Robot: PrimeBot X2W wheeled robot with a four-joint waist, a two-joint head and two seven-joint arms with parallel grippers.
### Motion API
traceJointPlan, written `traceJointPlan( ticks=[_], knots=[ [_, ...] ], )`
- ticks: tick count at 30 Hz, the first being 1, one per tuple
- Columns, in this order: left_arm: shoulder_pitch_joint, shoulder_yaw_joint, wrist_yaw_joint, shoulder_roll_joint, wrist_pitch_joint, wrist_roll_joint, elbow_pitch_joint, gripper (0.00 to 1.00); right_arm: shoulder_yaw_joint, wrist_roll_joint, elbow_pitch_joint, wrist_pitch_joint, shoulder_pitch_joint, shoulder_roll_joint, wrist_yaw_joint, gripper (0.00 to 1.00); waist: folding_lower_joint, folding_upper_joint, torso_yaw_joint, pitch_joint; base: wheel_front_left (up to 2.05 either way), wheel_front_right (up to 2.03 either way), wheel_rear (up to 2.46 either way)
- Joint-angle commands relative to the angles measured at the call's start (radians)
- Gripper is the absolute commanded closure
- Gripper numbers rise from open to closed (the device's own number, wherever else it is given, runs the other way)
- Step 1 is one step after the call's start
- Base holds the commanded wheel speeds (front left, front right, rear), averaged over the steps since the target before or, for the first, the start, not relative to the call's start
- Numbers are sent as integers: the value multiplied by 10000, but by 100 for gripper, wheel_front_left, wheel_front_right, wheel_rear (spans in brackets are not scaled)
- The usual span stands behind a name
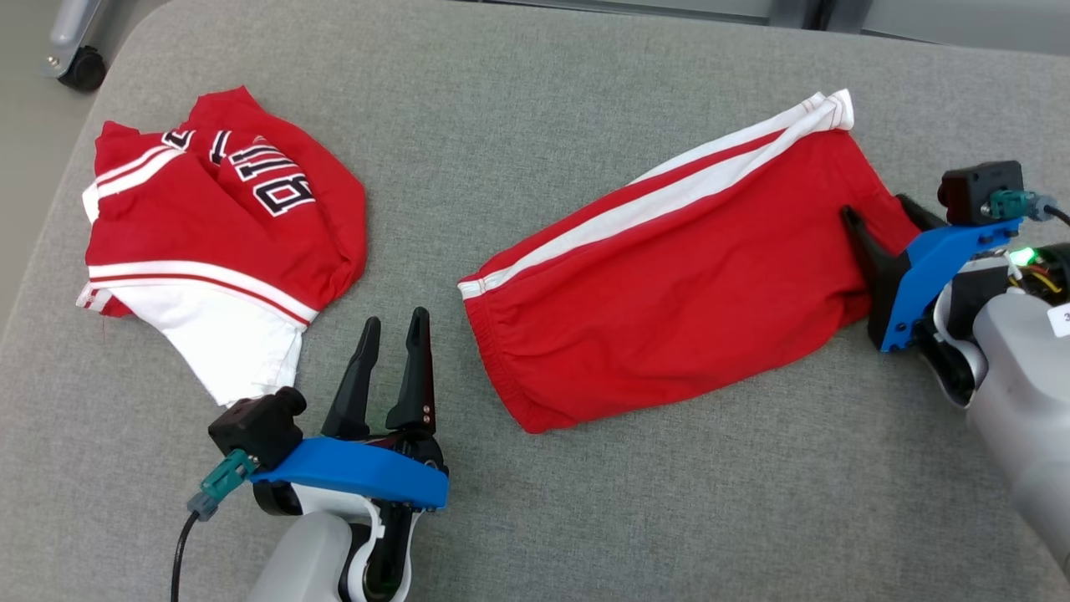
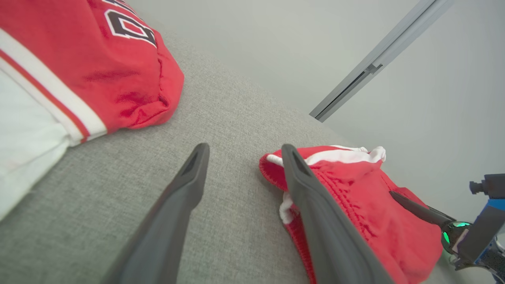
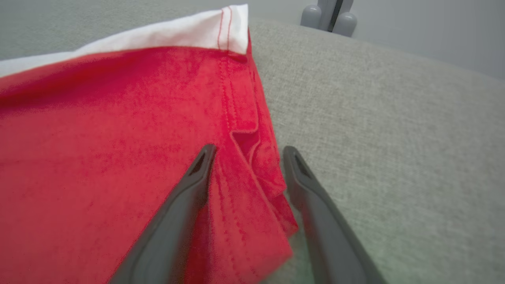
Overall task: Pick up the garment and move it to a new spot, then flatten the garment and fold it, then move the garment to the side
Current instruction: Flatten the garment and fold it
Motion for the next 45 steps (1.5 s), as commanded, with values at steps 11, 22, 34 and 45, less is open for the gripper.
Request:
traceJointPlan(
  ticks=[11, 22, 34, 45],
  knots=[
    [623, 552, 369, 15, 0, 2104, -144, 0, -193, 1398, -36, -1009, 1359, 482, 5, 100, 1, 0, -579, -1082, 0, 0, 0],
    [1835, 1066, 514, 2, -1, 2941, 49, 0, -349, 2514, -154, -1578, 3129, 847, 5, 100, 1, 0, -1320, -2480, 0, 0, 0],
    [2459, 1007, 587, 7, -1, 3444, 500, 0, -538, 3222, -590, -1761, 4449, 776, 5, 100, 1, 0, -1510, -3051, 0, 0, 0],
    [2586, 871, 580, 5, -1, 3494, 645, 0, -536, 2855, -1223, -1792, 4136, 826, 5, 100, 1, 0, -1135, -3141, 0, 0, 0]
  ],
)
